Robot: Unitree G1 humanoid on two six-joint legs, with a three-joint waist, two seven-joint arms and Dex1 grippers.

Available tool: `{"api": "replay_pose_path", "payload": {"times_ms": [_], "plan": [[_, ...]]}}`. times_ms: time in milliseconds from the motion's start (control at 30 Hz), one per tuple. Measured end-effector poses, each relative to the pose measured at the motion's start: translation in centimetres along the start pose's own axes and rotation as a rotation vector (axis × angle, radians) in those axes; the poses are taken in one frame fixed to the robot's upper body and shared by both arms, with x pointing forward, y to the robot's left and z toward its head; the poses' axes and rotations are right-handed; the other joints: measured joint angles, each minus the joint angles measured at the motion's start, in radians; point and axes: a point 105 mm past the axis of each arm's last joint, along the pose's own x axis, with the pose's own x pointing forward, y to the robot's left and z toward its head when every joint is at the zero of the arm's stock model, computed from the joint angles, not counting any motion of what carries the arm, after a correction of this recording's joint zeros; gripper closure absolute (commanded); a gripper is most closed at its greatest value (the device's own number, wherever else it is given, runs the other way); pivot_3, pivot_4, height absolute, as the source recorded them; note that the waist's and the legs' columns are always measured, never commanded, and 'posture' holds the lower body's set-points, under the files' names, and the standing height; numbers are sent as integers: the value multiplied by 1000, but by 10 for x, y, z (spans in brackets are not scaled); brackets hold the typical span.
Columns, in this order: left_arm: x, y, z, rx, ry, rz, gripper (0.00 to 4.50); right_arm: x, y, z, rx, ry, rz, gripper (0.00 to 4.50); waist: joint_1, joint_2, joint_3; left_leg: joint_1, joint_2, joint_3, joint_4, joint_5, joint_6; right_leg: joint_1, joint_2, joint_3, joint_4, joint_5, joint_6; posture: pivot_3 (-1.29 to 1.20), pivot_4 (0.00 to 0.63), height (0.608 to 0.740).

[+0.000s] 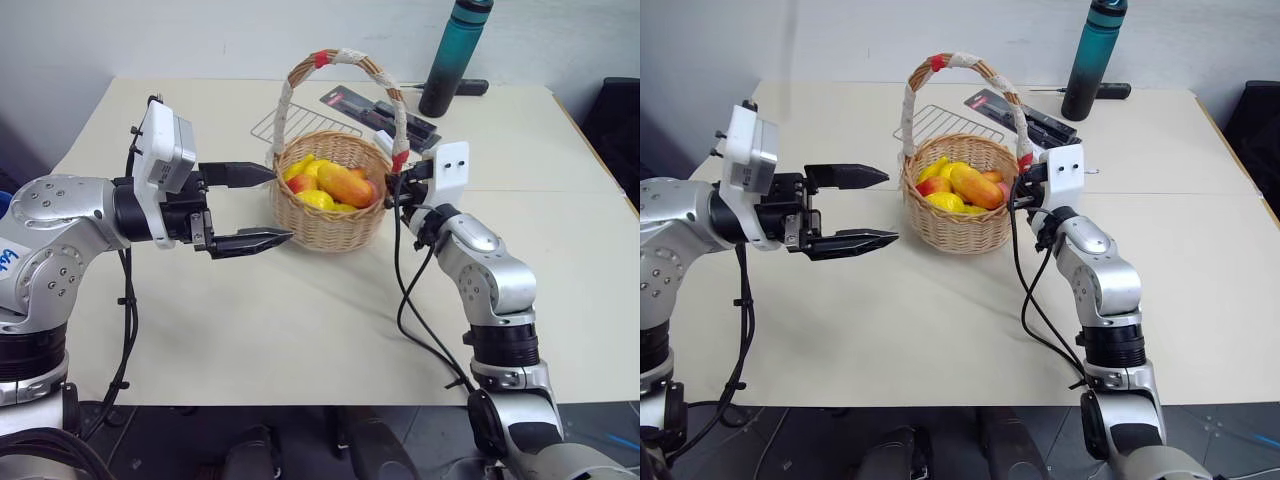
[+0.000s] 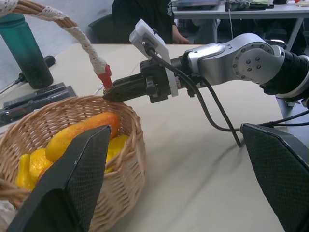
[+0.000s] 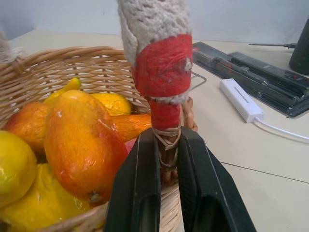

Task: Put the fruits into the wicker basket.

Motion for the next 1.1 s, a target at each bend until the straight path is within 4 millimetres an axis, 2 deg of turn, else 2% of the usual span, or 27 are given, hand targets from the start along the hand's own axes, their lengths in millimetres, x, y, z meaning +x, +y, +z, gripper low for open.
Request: {"api": "replay_pose_path", "payload": {"times_ms": [167,233,300,400,467,533,700,867,1100], "plan": [[5,2,0,1,-12,-12,0,-4,-4,9,-15,-26,34,4351,3,0,0,0,0,0,0,0,0,0,0,0,0,0,0,0,150,740],[6,3,-1,0,-12,-13,0,-11,-14,23,-57,-55,30,4351,5,0,0,-1,0,0,0,0,0,0,0,0,-1,0,0,0,150,740],[8,3,-1,3,-19,-22,0,-23,-32,43,-98,-93,4,4351,11,0,0,-1,0,0,0,0,0,0,0,-1,-1,0,0,0,150,740],[13,1,3,-8,-67,-49,0,-56,-65,74,-151,-132,-33,4351,29,1,0,-1,0,-1,0,0,1,0,0,-1,-2,0,0,0,150,740],[16,-2,7,-30,-109,-70,0,-88,-82,83,-232,-109,-14,4351,43,1,0,-1,0,-3,-1,-2,4,1,0,-3,-4,0,0,0,150,740],[16,-2,10,-39,-125,-79,0,-113,-90,79,-281,-45,25,4351,49,1,0,-1,0,-3,-1,-3,4,2,0,-2,-5,0,0,0,150,740],[15,-6,14,-44,-143,-112,0,-157,-109,38,-224,142,70,4351,42,1,0,4,-1,-1,0,-2,6,6,1,0,-3,1,2,0,150,740],[17,-8,15,-45,-154,-138,0,-174,-134,20,-149,142,-26,4351,25,0,0,19,-2,-1,-2,-1,6,22,0,0,-6,1,2,0,150,740],[17,-9,14,-54,-156,-156,0,-181,-167,13,-87,60,-172,4351,25,1,0,18,-2,-2,-2,-1,6,21,1,0,-5,1,2,0,150,740]]}}
